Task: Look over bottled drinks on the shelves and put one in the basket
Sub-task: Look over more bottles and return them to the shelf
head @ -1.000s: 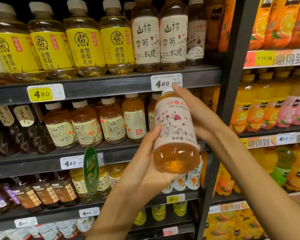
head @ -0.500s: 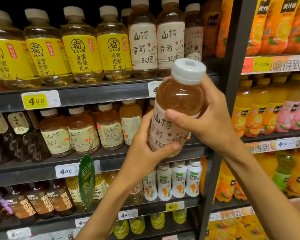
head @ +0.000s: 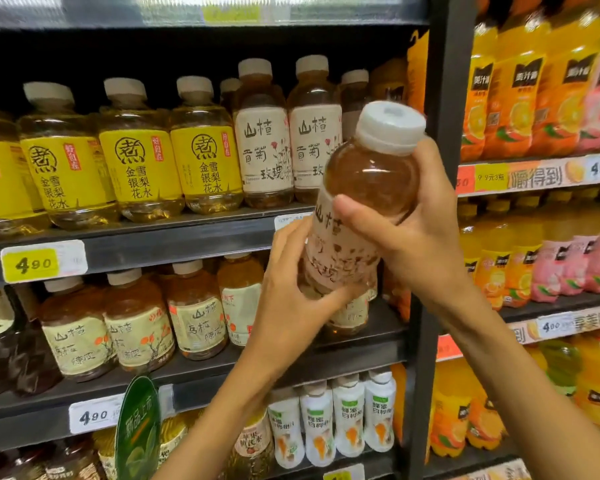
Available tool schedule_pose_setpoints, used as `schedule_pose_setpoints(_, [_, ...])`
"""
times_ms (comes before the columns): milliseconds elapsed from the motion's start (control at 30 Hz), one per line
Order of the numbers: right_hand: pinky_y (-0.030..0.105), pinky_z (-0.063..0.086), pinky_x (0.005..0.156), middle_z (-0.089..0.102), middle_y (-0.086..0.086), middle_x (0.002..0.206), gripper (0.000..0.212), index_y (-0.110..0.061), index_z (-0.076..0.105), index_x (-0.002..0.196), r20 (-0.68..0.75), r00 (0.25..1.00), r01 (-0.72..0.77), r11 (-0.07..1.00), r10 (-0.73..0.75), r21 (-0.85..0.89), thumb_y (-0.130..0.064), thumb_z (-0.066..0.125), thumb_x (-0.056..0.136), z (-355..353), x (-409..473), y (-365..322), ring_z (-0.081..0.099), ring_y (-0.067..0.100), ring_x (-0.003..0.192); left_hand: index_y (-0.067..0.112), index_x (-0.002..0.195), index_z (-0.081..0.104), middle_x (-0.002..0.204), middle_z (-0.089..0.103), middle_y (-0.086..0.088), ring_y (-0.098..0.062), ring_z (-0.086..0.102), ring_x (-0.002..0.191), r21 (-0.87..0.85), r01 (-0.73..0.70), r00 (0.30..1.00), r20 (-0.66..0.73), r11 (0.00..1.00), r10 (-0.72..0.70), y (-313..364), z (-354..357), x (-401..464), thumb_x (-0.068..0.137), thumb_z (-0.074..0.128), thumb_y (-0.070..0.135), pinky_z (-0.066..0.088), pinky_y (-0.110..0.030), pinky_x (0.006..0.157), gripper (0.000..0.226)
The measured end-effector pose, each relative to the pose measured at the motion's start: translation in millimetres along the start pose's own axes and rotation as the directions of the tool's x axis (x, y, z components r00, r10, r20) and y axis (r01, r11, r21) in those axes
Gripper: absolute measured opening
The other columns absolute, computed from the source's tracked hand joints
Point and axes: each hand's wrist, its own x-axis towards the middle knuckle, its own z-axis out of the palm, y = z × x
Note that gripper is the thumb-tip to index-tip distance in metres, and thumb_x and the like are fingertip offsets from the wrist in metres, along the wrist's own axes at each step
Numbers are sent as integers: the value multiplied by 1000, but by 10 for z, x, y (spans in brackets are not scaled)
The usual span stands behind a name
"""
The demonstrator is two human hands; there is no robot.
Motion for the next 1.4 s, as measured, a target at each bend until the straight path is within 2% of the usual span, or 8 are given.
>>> schedule_pose_setpoints(133, [30,53,88,55,18,121,59,-4,46,127,-179,981,-84,996,81,-8,-22,76,80,-54,352,97,62,16,109,30,141,37,128,43,26,19,39,120,-2,-17,996,-88,1000,16,38,120,312,73,82,27,34,1,92,81])
schedule_pose_setpoints(233, [40,51,94,55,20,123,55,-3,51,126,-218,973,-98,991,76,-92,-24,76,82,-103,627,162,60,23,110,20,141,40,129,48,16,18,43,116,-18,-32,992,-125,999,29,67,221,558,73,82,24,36,1,90,80])
schedule_pose_setpoints(400, [23,50,91,56,13,125,60,-3,45,132,-260,966,-44,985,-1,-165,-18,75,83,-178,889,290,59,16,111,16,143,39,138,52,2,-5,49,125,40,-12,986,-167,999,19,61,392,791,77,78,33,44,-25,104,79])
schedule_pose_setpoints(567, [17,46,92,50,4,127,65,-5,38,136,-266,964,-43,983,-7,-180,-16,74,83,-169,979,443,54,10,115,13,146,35,142,46,-1,-4,37,131,136,2,971,-237,991,31,25,600,881,82,73,37,31,-18,109,78])
schedule_pose_setpoints(733, [11,45,86,47,-8,121,63,-7,36,135,-231,973,-69,980,25,-185,-19,73,85,-159,1007,550,53,-13,103,6,141,38,136,48,-9,-18,37,129,317,-4,936,-332,948,115,-26,699,917,81,74,35,32,-30,111,76])
schedule_pose_setpoints(1067, [41,45,104,46,9,139,39,-16,46,136,-55,959,-283,931,278,-232,-26,51,99,-267,1192,552,53,18,122,7,138,42,131,49,-10,-21,45,123,480,-14,938,-296,877,177,-44,683,981,84,68,39,38,-26,99,68])
schedule_pose_setpoints(1267, [29,51,75,63,4,97,12,-15,54,99,-61,897,-437,899,437,5,-21,44,99,-303,1298,633,64,11,83,10,135,45,124,54,-8,-20,54,112,585,-3,948,-257,811,188,-5,671,1061,82,70,45,49,-32,85,69])
schedule_pose_setpoints(1400, [39,51,97,55,10,134,50,-10,31,146,-57,882,-468,884,467,0,-28,46,101,-307,1270,663,63,18,110,10,135,50,123,57,-9,-22,58,109,621,-13,952,-233,783,201,-13,651,1070,83,70,41,51,-32,78,65])
